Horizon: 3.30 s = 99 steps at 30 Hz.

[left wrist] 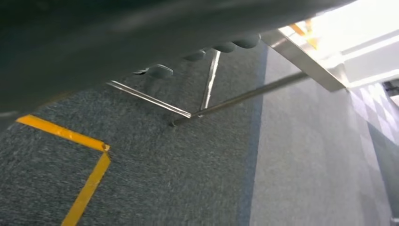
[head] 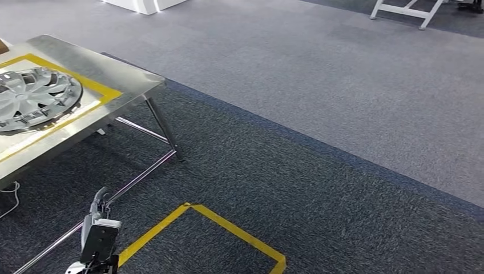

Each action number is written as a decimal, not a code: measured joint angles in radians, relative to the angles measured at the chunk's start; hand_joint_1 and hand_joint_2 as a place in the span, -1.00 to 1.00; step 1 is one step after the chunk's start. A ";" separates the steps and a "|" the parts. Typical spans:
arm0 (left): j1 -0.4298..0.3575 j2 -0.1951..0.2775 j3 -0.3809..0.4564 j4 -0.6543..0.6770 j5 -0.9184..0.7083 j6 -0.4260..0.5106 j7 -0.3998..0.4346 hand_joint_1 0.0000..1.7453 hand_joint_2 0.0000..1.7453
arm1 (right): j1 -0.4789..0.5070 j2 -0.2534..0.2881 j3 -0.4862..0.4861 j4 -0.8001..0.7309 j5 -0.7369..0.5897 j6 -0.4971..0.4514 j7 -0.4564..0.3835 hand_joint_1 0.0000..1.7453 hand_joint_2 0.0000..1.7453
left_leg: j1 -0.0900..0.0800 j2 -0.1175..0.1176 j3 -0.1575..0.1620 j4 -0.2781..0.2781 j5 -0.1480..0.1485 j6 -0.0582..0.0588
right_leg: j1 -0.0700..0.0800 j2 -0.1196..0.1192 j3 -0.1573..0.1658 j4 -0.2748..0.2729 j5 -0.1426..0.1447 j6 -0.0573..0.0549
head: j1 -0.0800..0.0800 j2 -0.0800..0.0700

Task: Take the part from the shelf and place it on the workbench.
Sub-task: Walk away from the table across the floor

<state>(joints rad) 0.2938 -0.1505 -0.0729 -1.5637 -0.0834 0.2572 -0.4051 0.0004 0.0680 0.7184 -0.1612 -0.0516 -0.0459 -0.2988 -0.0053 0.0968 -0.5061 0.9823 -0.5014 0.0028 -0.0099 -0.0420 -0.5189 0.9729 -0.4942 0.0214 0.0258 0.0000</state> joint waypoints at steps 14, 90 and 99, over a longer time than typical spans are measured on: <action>-0.002 0.001 0.011 0.015 -0.038 -0.018 -0.006 -1.00 -1.00 | -0.003 0.003 -0.004 0.000 0.000 0.002 -0.014 -1.00 -1.00 | 0.009 -0.150 -0.015 0.007 0.009 0.017 | 0.001 0.153 -0.048 0.017 0.033 0.007 | -0.003 0.000; -0.025 -0.040 0.089 0.069 -0.124 -0.082 -0.074 -1.00 -1.00 | -0.015 0.004 -0.006 0.001 0.000 -0.013 0.009 -1.00 -1.00 | 0.000 0.012 -0.009 -0.001 0.015 0.004 | 0.006 -0.011 -0.031 0.019 0.015 0.000 | 0.012 0.000; -0.024 -0.039 0.088 0.070 -0.125 -0.086 -0.075 -1.00 -1.00 | -0.013 0.004 -0.006 0.001 0.000 -0.015 0.011 -1.00 -1.00 | 0.010 -0.093 -0.137 0.274 -0.097 -0.004 | 0.014 0.093 -0.036 0.016 0.027 -0.035 | 0.005 0.000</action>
<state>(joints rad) 0.2697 -0.1890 0.0153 -1.4940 -0.2079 0.1709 -0.4799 -0.0122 0.0717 0.7124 -0.1605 -0.0519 -0.0610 -0.2875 0.0049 0.0043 -0.6431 1.2559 -0.5986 -0.0007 0.0041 0.0506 -0.5544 0.9885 -0.4670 -0.0132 0.0306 0.0000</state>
